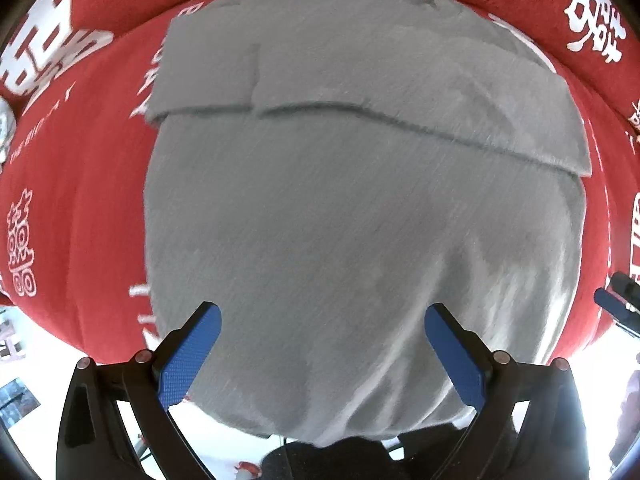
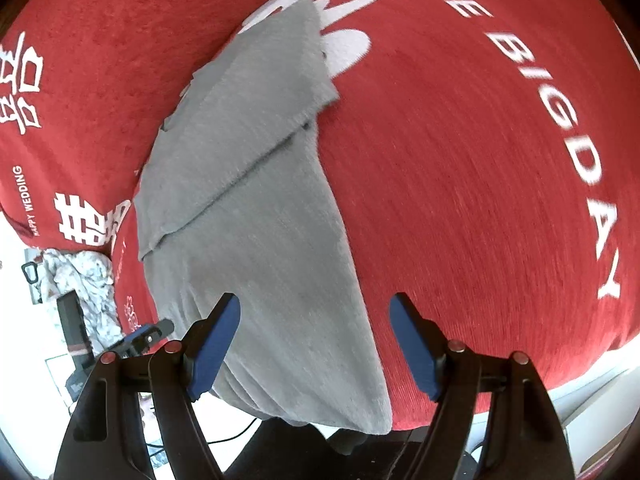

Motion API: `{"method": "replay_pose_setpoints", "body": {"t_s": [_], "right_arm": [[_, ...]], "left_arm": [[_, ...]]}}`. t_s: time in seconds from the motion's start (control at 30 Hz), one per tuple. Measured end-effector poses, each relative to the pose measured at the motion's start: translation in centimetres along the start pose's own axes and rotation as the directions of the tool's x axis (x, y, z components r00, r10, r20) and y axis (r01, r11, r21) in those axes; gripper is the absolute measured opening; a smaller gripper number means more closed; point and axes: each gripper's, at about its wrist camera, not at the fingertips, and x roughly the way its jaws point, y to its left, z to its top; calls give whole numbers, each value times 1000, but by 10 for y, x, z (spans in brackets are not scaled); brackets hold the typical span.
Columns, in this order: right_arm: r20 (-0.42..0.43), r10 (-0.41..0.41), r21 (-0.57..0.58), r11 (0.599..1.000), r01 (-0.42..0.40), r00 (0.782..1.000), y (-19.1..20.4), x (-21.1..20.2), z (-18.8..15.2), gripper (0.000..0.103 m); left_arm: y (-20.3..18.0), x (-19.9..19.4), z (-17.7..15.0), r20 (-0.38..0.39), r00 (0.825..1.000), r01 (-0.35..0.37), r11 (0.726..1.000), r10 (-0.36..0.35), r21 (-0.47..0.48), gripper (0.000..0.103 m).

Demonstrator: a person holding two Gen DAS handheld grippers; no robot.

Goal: Fold small clothes
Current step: 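Grasp the sweater hem with both grippers and lift it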

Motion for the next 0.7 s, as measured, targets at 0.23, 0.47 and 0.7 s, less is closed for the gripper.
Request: {"method": "replay_pose_setpoints", "body": {"t_s": [0.23, 0.47, 0.7], "right_arm": [[-28, 37, 42, 998, -36, 999, -20, 12, -34, 80], [-108, 61, 80, 995, -53, 992, -41, 36, -73, 80], [-200, 63, 53, 997, -54, 978, -47, 64, -112, 80]], "left_arm": [[45, 10, -52, -8, 997, 77, 994, -78, -73, 102], [75, 38, -96, -74, 988, 128, 983, -139, -131, 102], [88, 76, -112, -142, 975, 152, 980, -170, -130, 102]]}}
